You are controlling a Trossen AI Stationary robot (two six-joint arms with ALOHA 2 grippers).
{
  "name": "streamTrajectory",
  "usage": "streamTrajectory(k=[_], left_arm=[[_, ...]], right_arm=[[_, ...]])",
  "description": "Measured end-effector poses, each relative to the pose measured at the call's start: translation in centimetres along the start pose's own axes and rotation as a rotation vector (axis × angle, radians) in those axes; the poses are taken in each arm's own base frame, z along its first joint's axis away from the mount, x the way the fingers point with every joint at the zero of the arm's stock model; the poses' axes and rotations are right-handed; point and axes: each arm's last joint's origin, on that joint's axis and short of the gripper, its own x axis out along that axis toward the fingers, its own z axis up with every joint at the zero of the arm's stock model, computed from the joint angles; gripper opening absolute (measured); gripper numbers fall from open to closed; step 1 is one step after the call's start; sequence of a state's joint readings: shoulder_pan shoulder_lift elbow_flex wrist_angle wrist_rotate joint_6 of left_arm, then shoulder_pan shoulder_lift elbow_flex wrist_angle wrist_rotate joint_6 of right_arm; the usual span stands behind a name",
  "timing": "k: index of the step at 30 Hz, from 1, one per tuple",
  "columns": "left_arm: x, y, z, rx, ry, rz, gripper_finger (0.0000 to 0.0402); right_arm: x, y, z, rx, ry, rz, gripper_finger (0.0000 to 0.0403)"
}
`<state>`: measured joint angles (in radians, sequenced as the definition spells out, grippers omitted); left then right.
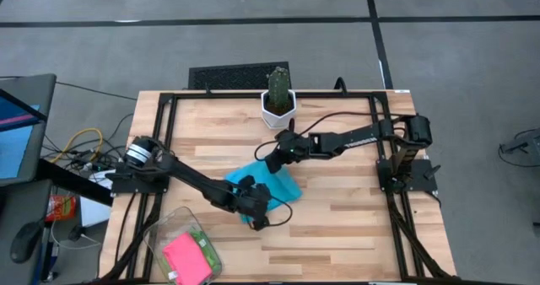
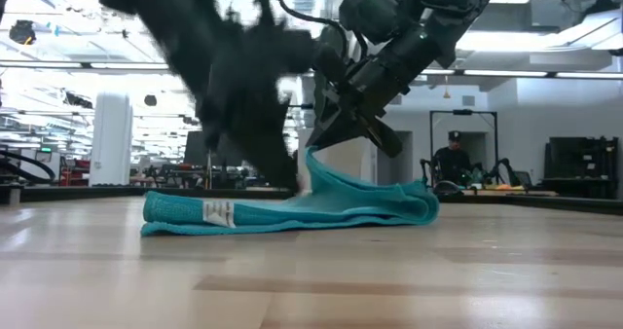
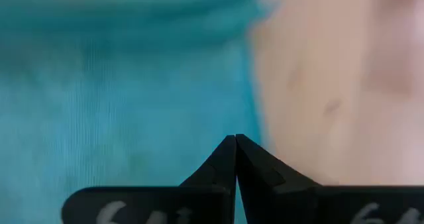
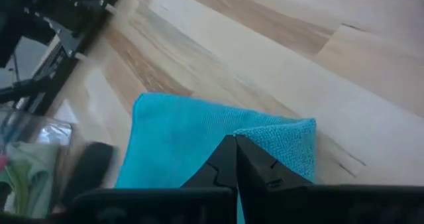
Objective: Fold microfiber towels
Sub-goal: Fold the blue microfiber towel
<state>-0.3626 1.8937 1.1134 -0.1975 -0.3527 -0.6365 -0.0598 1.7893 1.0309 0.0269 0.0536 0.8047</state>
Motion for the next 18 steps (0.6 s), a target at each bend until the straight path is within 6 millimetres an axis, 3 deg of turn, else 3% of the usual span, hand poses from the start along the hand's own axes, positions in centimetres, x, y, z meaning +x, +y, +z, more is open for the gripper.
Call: streamTrajectory(k=[3,7,18], left_arm=[[1.9,0.3,-1.3,-0.022,0.032,0.02,0.0],[2.9,-0.3,-1.3,-0.042,0.011,-0.05,0.0],[3.2,-0.4,-1.0,-0.057,0.003,-0.086,0.0]], right_arm=[[0.0,0.0,0.1,0.021,-0.009,0.007,0.0024],[0.0,0.1,0.2,0.051,-0.017,0.016,0.0019],[-0.1,1.3,0.2,0.085,-0.065,0.098,0.0025]])
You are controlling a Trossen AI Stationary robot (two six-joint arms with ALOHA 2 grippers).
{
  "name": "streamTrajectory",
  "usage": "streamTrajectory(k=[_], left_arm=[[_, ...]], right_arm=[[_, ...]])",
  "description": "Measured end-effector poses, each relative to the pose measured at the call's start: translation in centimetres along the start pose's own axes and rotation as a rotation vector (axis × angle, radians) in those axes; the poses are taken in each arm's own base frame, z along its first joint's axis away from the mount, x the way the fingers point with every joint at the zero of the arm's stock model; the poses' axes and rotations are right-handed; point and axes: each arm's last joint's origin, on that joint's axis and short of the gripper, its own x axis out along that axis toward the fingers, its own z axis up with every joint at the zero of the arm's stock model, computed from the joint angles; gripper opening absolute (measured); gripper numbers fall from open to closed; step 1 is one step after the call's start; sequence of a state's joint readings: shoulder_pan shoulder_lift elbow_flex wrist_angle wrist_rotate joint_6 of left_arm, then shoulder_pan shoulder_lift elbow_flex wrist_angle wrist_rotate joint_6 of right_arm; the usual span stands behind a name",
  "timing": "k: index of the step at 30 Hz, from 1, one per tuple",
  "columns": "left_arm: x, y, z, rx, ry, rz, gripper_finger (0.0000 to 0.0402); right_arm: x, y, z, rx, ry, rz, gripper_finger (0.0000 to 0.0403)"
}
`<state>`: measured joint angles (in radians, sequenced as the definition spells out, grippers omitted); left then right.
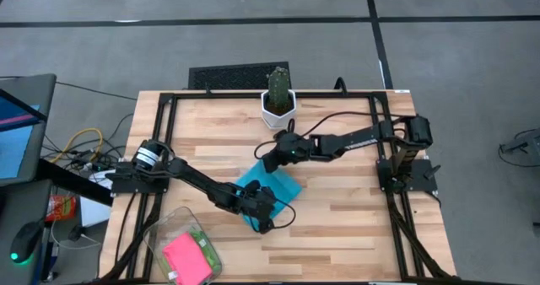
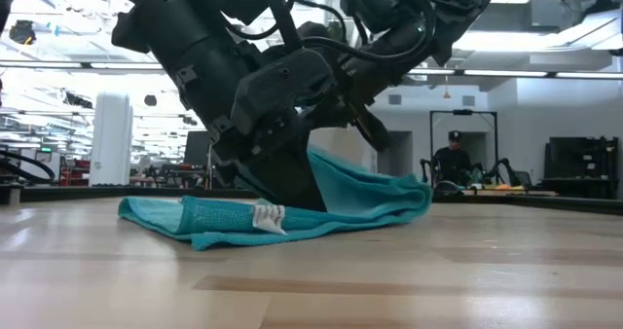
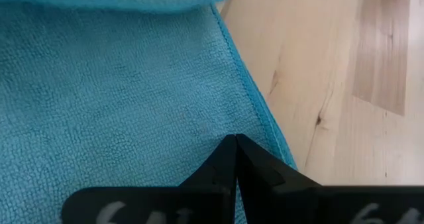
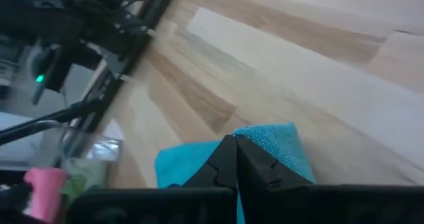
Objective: Fold microfiber towels
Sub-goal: Fold the blue microfiber towel
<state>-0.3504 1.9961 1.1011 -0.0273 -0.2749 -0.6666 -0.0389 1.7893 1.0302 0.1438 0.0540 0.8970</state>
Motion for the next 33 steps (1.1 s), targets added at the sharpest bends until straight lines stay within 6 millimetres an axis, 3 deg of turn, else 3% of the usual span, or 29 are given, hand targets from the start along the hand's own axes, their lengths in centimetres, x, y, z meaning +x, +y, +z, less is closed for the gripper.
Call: streamTrajectory(k=[20,29,33], left_arm=[[0.1,0.0,0.1,0.002,-0.019,0.001,0.0],[0.2,0.0,0.2,0.001,-0.032,-0.004,0.0],[0.2,0.0,0.2,0.002,-0.027,-0.008,0.0]], right_arm=[[-0.2,1.8,-2.0,0.056,-0.033,0.013,0.0025],[2.4,1.8,-3.8,0.064,-0.01,0.039,0.0035],[3.6,1.6,-2.9,0.038,-0.014,0.017,0.0039]])
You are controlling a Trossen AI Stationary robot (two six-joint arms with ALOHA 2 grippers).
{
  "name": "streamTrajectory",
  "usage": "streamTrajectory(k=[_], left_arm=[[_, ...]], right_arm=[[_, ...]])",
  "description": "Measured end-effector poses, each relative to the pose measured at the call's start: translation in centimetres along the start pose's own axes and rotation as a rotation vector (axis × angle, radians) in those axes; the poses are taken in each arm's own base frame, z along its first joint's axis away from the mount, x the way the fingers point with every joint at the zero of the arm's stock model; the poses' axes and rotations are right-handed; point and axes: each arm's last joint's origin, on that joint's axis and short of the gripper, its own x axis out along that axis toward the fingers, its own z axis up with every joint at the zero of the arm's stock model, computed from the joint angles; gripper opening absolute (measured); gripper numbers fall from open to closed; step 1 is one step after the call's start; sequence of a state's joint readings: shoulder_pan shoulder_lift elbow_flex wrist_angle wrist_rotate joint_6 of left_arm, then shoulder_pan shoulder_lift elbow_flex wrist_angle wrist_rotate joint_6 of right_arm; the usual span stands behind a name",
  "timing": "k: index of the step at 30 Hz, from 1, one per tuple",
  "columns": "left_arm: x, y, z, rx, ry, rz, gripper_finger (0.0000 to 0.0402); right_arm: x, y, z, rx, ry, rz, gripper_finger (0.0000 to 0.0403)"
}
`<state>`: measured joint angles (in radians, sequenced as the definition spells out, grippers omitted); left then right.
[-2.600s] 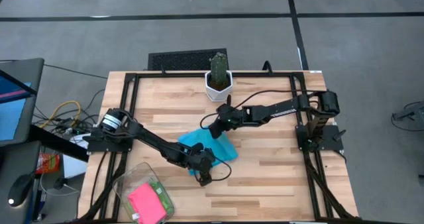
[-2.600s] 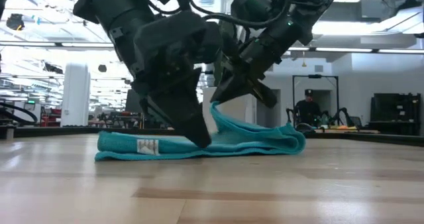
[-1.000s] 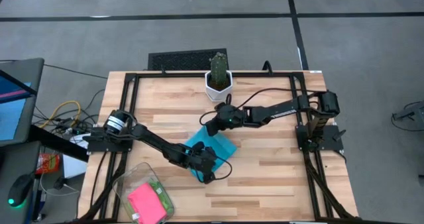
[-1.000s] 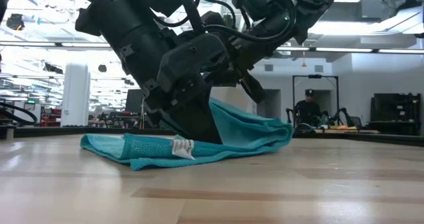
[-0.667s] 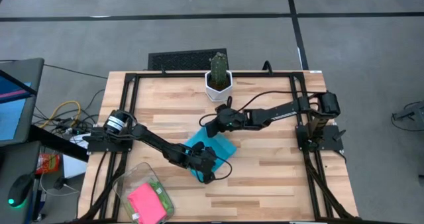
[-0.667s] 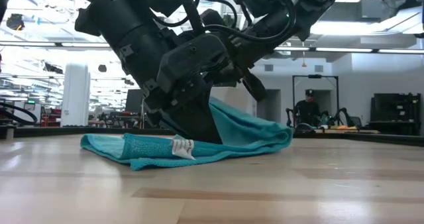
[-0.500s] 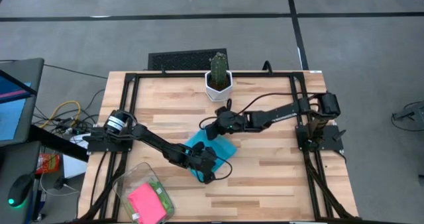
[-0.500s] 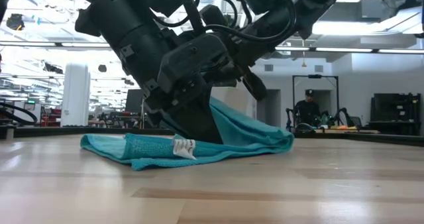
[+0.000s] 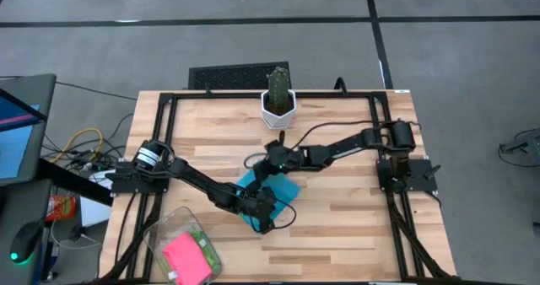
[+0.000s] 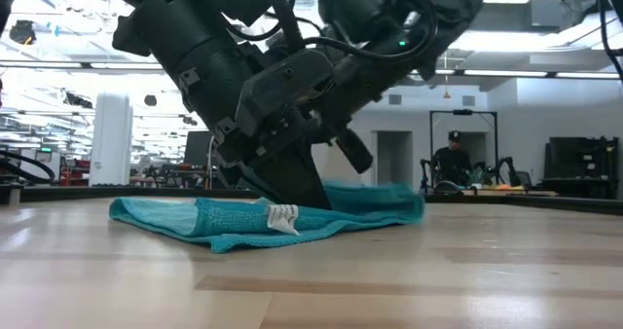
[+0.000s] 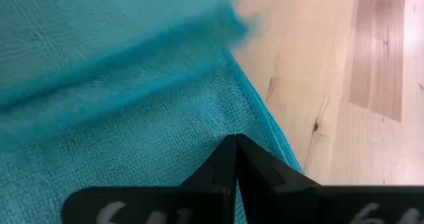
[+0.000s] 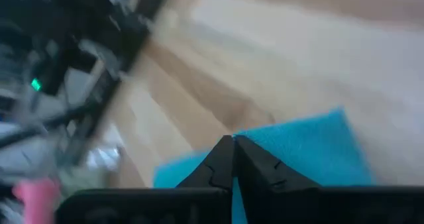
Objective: Fold microfiber towels
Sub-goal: Fold the blue microfiber towel
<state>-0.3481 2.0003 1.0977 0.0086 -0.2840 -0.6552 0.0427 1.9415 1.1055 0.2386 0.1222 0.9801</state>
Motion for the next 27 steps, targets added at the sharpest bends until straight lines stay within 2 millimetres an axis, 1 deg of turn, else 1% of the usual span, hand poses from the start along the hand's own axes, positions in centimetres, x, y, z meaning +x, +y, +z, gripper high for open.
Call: streamTrajectory(k=[3,5,6,10,12,17,20,22,25,27], left_arm=[[0.0,0.0,0.0,0.0,0.004,-0.006,0.0],[0.0,0.0,0.0,0.0,0.005,-0.006,0.0],[0.0,0.0,0.0,-0.001,0.005,-0.007,0.0],[0.0,0.0,0.0,-0.002,0.004,-0.01,0.0],[0.0,-0.1,0.0,0.0,0.006,-0.013,0.0],[-1.2,-0.3,0.6,0.0,0.024,-0.056,0.0],[-2.8,-0.5,1.7,-0.011,-0.009,-0.086,0.0],[-4.6,-0.5,2.8,-0.011,-0.03,-0.103,0.0],[-8.2,-0.2,4.8,-0.012,-0.1,-0.13,0.0],[-10.8,0.5,5.8,0.004,-0.136,-0.093,0.0]], right_arm=[[0.6,0.2,0.8,0.009,-0.015,0.02,0.0044],[0.5,-0.1,0.6,-0.002,0.022,0.01,0.0053],[0.7,0.2,0.6,-0.007,0.027,0.025,0.006],[0.5,0.9,1.0,-0.02,0.027,0.061,0.0097],[0.5,0.9,1.1,-0.026,0.037,0.072,0.0119],[-0.1,1.8,1.7,-0.049,0.04,0.125,0.0158],[-1.5,2.4,2.3,-0.071,0.035,0.136,0.0167],[-2.8,3.1,3.2,-0.095,0.016,0.152,0.0169],[-5.1,3.9,3.7,-0.161,0.026,0.136,0.0165],[-6.9,4.4,3.2,-0.225,0.048,0.102,0.016]])
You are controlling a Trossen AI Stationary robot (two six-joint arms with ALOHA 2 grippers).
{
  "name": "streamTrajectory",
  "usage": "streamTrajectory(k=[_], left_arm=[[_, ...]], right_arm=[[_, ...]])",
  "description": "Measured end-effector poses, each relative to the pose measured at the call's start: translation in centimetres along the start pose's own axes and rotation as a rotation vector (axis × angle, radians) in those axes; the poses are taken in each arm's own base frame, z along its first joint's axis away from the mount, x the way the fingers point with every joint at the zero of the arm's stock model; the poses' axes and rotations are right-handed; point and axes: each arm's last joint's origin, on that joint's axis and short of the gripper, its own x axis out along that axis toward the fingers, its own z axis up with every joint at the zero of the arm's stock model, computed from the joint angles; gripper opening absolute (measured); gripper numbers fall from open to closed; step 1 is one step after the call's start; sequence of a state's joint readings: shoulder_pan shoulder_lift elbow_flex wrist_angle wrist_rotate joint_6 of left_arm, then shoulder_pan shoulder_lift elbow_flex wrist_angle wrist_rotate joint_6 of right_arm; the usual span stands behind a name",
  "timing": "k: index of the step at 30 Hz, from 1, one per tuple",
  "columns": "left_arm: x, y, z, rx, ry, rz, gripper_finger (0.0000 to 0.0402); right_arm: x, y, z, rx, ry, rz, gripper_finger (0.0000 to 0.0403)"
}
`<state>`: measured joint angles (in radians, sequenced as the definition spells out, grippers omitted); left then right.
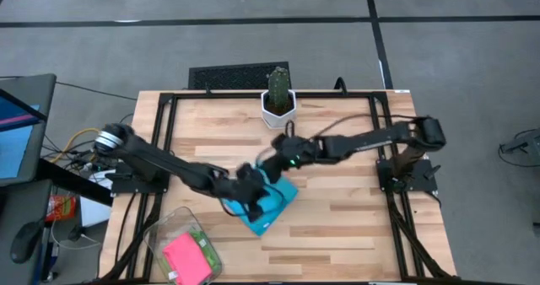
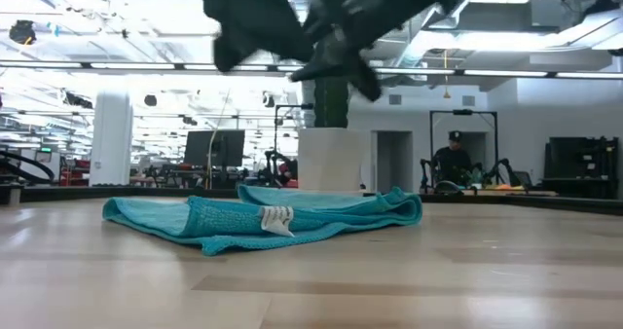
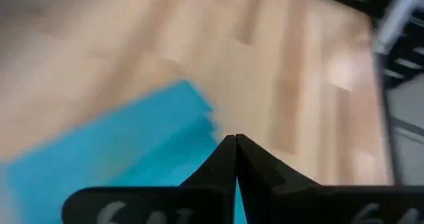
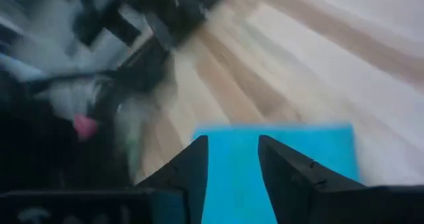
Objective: Fold microfiber towels
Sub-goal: Fold the blue microfiber towel
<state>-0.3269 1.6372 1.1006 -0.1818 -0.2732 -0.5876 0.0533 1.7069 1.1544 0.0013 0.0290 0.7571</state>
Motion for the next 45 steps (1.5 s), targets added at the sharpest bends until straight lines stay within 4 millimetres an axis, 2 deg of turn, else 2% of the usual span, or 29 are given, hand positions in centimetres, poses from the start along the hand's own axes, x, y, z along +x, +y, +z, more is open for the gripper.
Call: streamTrajectory(k=[3,6,10,13,15,17,23,28,30,35,40,45], left_arm=[[-3.5,1.5,0.5,0.036,-0.018,0.163,0.0],[-5.4,3.0,-0.1,0.033,-0.051,0.268,0.0],[-5.1,4.9,-2.6,-0.067,-0.045,0.276,0.0],[-4.0,5.8,-4.9,-0.173,-0.049,0.231,0.0],[-3.5,6.0,-6.2,-0.229,-0.062,0.172,0.0],[-3.0,6.2,-7.4,-0.259,-0.065,0.136,0.0],[-1.9,6.3,-10.2,-0.321,-0.02,0.131,0.0],[-1.1,5.5,-10.8,-0.319,-0.022,0.094,0.0],[-0.5,5.2,-11.0,-0.329,-0.029,0.076,0.0],[0.6,5.0,-12.3,-0.339,0.014,0.074,0.0],[1.5,4.8,-13.0,-0.346,0.037,0.064,0.0],[1.8,4.4,-12.8,-0.347,0.035,0.055,0.0]], right_arm=[[-1.3,1.0,-2.6,-0.076,0.053,-0.087,0.0154],[-0.9,1.6,-6.0,-0.147,0.114,-0.159,0.0151],[0.7,2.0,-9.7,-0.174,0.176,-0.195,0.015],[1.2,1.3,-11.8,-0.163,0.259,-0.27,0.015],[1.6,1.6,-12.1,-0.161,0.257,-0.265,0.015],[1.1,1.2,-12.7,-0.191,0.285,-0.318,0.015],[1.6,1.0,-13.2,-0.24,0.309,-0.33,0.015],[2.2,1.4,-14.3,-0.296,0.338,-0.309,0.015],[2.0,1.0,-14.9,-0.321,0.381,-0.345,0.015],[1.9,0.8,-14.6,-0.329,0.355,-0.38,0.0148],[2.1,0.6,-14.7,-0.323,0.37,-0.373,0.0126],[2.5,0.7,-15.4,-0.33,0.386,-0.361,0.01]])
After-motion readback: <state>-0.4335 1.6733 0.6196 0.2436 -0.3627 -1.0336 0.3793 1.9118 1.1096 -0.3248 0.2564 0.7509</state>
